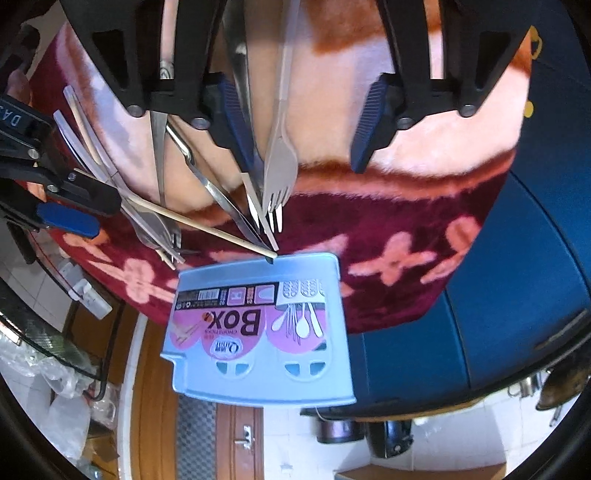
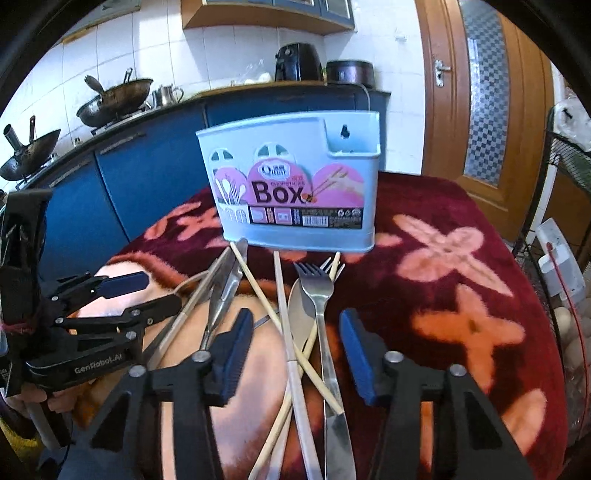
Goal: Organize utensils
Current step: 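Close the left tool on a white plastic fork while the right tool grasps a white chopstick, then lift the fork and chopstick and carry both tools over the blue holder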
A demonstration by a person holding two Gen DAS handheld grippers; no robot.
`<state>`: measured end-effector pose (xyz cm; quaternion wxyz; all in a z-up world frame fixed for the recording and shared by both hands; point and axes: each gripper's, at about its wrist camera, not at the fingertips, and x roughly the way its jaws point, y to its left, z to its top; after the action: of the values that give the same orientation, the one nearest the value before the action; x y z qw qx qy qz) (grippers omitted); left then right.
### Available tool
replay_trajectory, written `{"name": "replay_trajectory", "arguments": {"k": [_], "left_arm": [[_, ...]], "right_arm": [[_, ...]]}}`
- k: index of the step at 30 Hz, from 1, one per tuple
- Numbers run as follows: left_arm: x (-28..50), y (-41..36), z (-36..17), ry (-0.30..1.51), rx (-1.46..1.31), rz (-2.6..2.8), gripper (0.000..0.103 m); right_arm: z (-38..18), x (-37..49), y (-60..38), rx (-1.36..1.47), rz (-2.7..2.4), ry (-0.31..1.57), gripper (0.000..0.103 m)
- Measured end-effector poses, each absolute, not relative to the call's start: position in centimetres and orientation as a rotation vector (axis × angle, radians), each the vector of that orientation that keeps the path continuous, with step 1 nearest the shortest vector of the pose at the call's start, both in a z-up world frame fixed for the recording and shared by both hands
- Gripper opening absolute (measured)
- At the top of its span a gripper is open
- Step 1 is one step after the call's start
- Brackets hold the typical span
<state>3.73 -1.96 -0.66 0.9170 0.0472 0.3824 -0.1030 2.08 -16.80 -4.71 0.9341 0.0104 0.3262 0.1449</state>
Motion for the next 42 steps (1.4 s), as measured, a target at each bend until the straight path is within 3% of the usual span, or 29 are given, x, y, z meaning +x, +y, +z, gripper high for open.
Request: {"name": "replay_trajectory", "arguments": {"k": [2,4,9,18,24,42], "left_arm": [[4.3,-2.0,-0.8,0.807,0.081,-0.226,0.042],[4.6,-1.9,-0.7,0.818,0.068,-0.242,0.028],[5.5,-1.5,-0.9,0.871,0.041,-0.262,0.016],[7.1,-1.8,-1.2,0.939,0.055,-0.273,0.016],[6.6,-1.7,-0.7,0.907,0.050,-0.296,0.005],[2.4,0.4,6.0,0.660,-0.106,-0.315,0.004]], "right_arm": [[-4.9,2.6,-16.7,0.019,0.304,0.689,0.034],[-5.0,3.0,-16.5,0.014,0.318,0.705,0.031],[-5.1,3.9,-15.7,-0.029,0.344,0.742,0.021],[-5.2,5.0,-15.3,-0.006,0.367,0.794,0.007],[-4.6,4.1,-15.6,0.027,0.399,0.767,0.006],[0.8,1.5,-17.4,0.164,0.467,0.576,0.006]]}}
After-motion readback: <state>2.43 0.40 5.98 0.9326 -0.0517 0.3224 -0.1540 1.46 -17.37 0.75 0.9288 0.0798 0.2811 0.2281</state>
